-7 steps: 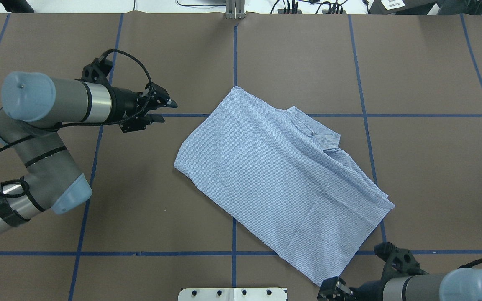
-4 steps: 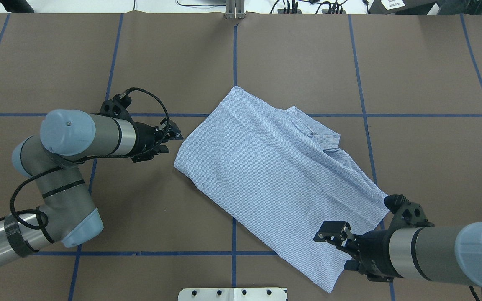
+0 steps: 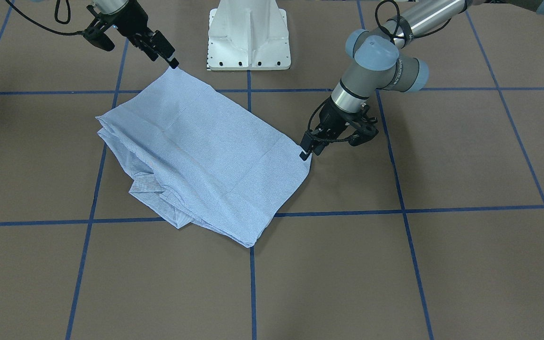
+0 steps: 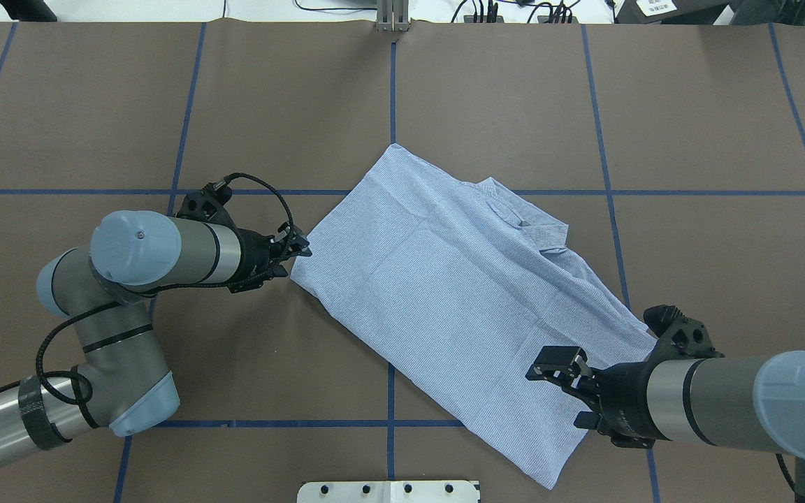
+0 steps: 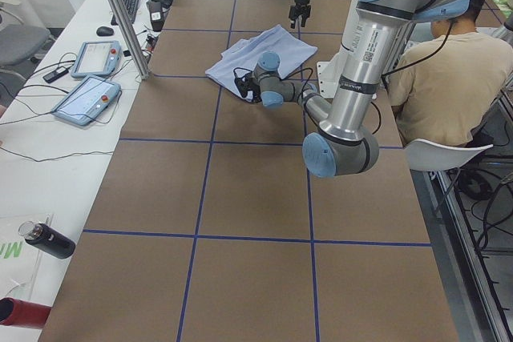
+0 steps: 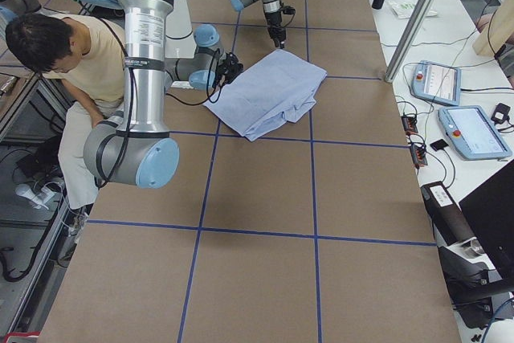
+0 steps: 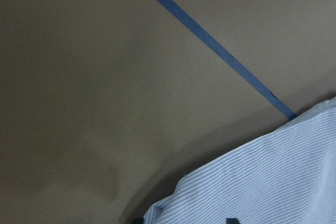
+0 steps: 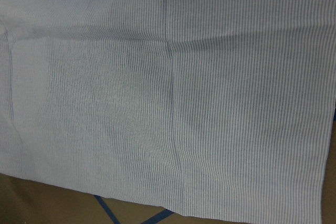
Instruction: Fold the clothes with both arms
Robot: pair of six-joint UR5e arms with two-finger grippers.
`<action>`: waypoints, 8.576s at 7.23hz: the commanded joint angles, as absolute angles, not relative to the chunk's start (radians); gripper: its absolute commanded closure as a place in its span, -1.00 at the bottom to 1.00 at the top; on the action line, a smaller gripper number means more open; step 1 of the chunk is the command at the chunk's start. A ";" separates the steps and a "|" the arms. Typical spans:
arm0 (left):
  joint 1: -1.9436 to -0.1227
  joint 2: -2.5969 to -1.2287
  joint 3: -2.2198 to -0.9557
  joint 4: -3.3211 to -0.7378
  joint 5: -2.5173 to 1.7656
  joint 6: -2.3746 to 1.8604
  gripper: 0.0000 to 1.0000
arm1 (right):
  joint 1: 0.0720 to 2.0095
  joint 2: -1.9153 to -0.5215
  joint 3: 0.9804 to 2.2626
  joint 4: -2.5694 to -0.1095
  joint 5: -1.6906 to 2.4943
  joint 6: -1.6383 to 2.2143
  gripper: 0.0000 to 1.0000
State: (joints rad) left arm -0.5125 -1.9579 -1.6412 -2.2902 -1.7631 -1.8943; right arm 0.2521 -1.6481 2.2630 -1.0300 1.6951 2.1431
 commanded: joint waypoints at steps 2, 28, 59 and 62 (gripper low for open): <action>-0.497 -1.960 -1.621 -2.289 -1.763 -1.908 -0.21 | 0.261 -1.647 2.260 -1.029 1.695 2.143 -1.00; -0.830 -2.266 -1.223 -2.523 -1.850 -1.658 -0.35 | 0.141 -1.252 1.884 -1.256 1.333 2.255 -0.99; -0.164 -1.755 -1.832 -2.433 -1.420 -2.122 -0.34 | 0.178 -1.253 1.973 -1.328 1.345 2.255 1.00; -0.149 -1.753 -1.830 -2.427 -1.420 -2.123 -0.27 | 0.178 -1.255 1.971 -1.328 1.345 2.255 1.00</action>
